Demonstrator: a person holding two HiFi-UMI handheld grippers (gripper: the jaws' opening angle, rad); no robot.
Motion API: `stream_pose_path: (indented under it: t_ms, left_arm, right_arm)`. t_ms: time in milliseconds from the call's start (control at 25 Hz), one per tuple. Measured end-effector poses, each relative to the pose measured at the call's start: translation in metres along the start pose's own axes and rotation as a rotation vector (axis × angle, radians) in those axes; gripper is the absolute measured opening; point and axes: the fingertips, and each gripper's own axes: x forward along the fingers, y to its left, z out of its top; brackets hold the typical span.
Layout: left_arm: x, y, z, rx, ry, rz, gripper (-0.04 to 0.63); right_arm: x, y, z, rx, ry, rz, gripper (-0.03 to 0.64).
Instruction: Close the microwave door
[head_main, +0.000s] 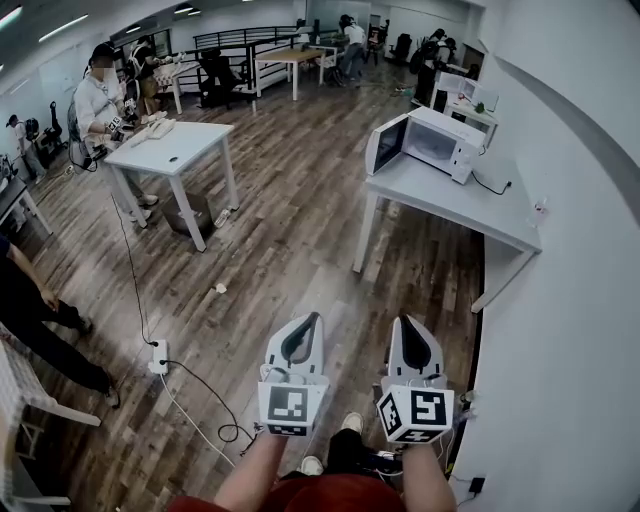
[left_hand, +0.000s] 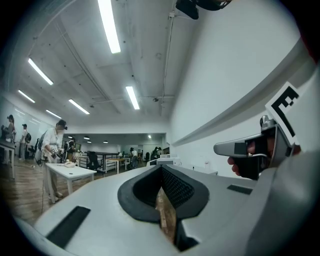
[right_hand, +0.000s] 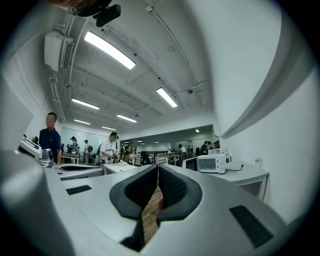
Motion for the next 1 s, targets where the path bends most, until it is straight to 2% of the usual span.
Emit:
stream_pose_path:
  t_ms: [200,600,1000]
  left_arm:
    - [0.029,0.001,0.001,0.004,-0.008,-0.002,0.026]
    - [0.12,0.001,-0.001,0.019,-0.003,0.009,0.026]
    - [0.206,-0.002,-0.004,0.035,-0.006,0.051,0.026]
  right_arm:
    - [0.024,-0.016,-0.006,0.0,0.005,0.002,0.029]
    - [0.104,-0.071,-0.006,0.029,-0.003,0.028,0.029]
    - [0.174,-0.128,-0.01,0.045,-0.008,0.065,0.029]
